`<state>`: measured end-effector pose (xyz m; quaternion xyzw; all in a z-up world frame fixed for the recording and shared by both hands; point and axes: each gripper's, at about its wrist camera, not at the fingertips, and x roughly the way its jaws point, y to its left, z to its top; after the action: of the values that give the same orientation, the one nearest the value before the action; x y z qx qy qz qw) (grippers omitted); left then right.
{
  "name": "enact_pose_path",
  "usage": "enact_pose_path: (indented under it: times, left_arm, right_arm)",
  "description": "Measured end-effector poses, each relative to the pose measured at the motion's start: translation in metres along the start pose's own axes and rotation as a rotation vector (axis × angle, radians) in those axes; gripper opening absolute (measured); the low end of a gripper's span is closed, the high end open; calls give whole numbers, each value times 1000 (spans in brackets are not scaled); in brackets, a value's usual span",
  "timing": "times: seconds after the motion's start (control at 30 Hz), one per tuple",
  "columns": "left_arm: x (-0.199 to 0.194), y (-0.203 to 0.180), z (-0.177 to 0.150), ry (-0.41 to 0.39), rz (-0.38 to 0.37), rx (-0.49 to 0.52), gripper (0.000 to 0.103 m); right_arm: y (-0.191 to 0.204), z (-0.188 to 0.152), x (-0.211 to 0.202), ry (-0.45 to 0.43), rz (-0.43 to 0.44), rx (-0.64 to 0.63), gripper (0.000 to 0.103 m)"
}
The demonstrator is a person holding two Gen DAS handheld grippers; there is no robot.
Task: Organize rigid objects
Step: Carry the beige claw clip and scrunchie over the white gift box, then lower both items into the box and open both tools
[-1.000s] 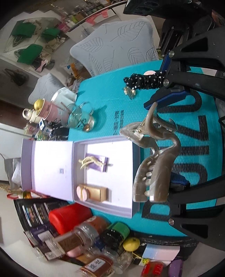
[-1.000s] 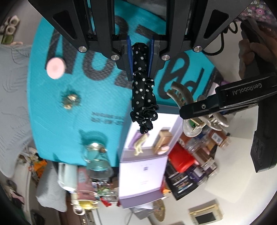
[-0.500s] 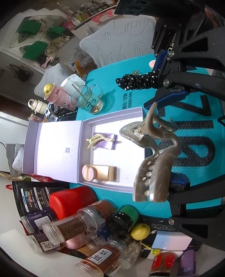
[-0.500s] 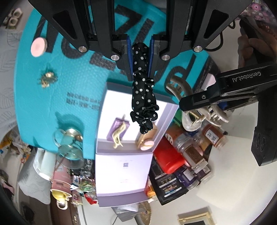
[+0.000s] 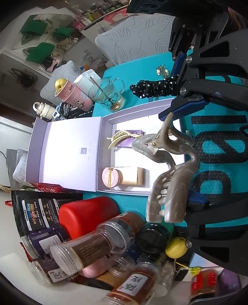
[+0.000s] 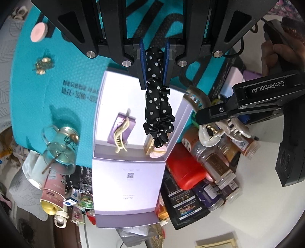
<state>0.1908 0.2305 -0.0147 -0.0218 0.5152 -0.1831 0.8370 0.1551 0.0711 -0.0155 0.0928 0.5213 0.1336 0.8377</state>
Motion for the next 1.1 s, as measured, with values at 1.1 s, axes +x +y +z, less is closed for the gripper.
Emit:
enact_pose_path:
  times: [1.1]
  left_arm:
    - [120, 21, 29, 215, -55, 136, 66]
  right_arm:
    - [-31, 27, 103, 118, -66, 92, 15]
